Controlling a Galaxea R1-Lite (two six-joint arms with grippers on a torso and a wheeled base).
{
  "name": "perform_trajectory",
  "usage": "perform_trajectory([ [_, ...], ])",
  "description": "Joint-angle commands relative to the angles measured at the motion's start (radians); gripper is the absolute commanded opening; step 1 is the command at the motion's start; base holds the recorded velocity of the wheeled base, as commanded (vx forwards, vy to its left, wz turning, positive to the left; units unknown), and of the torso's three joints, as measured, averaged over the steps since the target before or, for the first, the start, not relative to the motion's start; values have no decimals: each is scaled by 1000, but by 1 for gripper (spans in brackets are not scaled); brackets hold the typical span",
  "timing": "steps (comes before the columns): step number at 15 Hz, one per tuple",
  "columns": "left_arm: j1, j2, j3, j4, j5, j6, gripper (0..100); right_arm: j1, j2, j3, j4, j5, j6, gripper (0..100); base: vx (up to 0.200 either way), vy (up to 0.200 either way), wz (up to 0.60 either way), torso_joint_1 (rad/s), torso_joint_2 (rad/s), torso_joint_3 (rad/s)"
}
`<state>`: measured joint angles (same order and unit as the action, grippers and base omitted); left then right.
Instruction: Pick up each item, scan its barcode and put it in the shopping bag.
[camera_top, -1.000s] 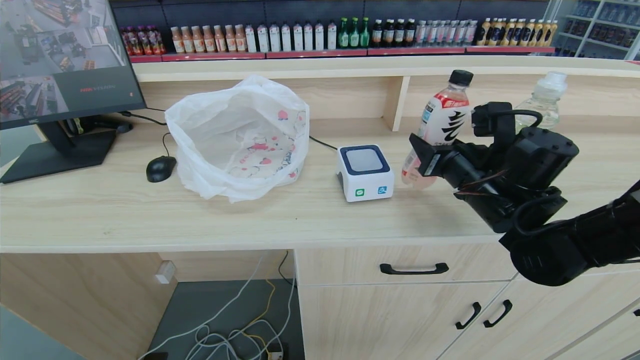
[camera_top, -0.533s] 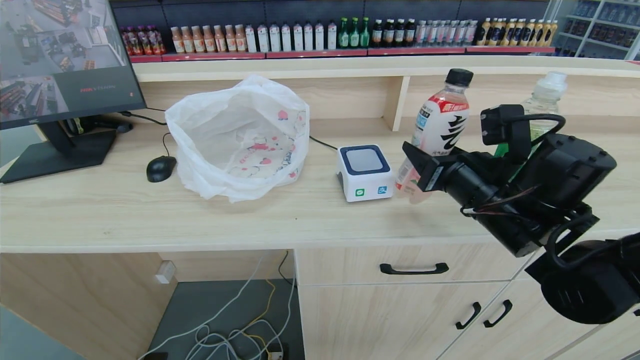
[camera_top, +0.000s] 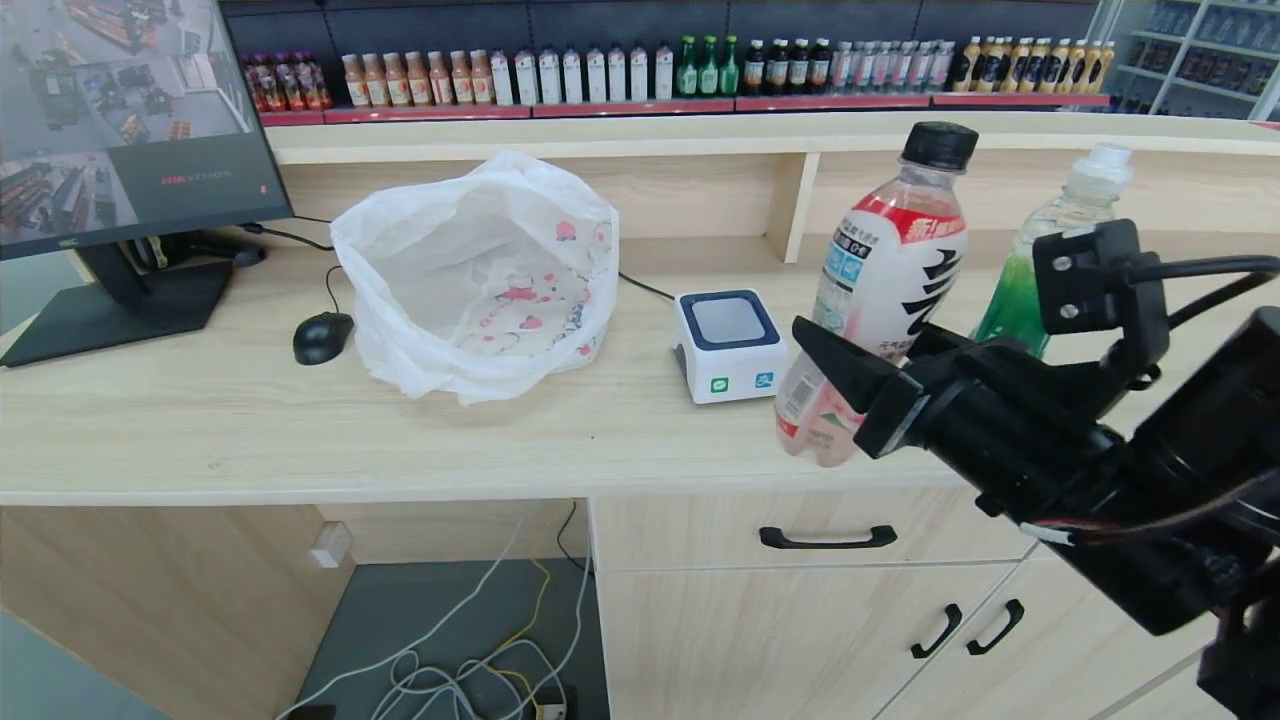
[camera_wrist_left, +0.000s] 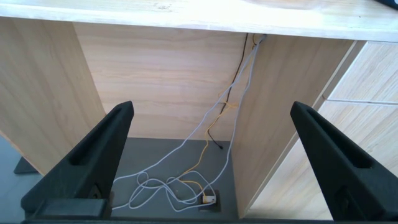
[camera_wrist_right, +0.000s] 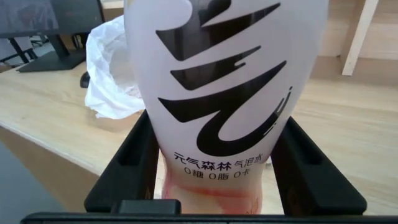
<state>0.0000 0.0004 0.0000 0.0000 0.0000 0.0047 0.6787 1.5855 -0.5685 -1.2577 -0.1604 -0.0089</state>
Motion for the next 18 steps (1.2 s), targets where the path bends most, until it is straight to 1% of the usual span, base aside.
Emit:
perform_trajectory([
  [1,0,0,0,0,0,0,100,7,-104,95,0,2,0,0,0,0,0,0,0,0],
  [2,0,0,0,0,0,0,100,7,-122,119,0,2,0,0,0,0,0,0,0,0],
  [4,0,0,0,0,0,0,100,5,-196,222,15,4,0,0,0,0,0,0,0,0],
  [8,0,0,0,0,0,0,100,7,-214,245,18,12,10,0,0,0,0,0,0,0],
  [10,0,0,0,0,0,0,100,4,-196,257,17,22,84,0,0,0,0,0,0,0],
  [13,0,0,0,0,0,0,100,2,-183,283,17,136,199,0,0,0,0,0,0,0],
  [14,0,0,0,0,0,0,100,2,-174,300,17,202,242,0,0,0,0,0,0,0],
  [15,0,0,0,0,0,0,100,4,-165,317,14,298,303,0,0,0,0,0,0,0],
  [16,0,0,0,0,0,0,100,4,-164,312,14,331,325,0,0,0,0,0,0,0],
  [17,0,0,0,0,0,0,100,4,-151,297,9,401,383,0,0,0,0,0,0,0],
  [18,0,0,0,0,0,0,100,9,-141,291,1,435,425,0,0,0,0,0,0,0],
])
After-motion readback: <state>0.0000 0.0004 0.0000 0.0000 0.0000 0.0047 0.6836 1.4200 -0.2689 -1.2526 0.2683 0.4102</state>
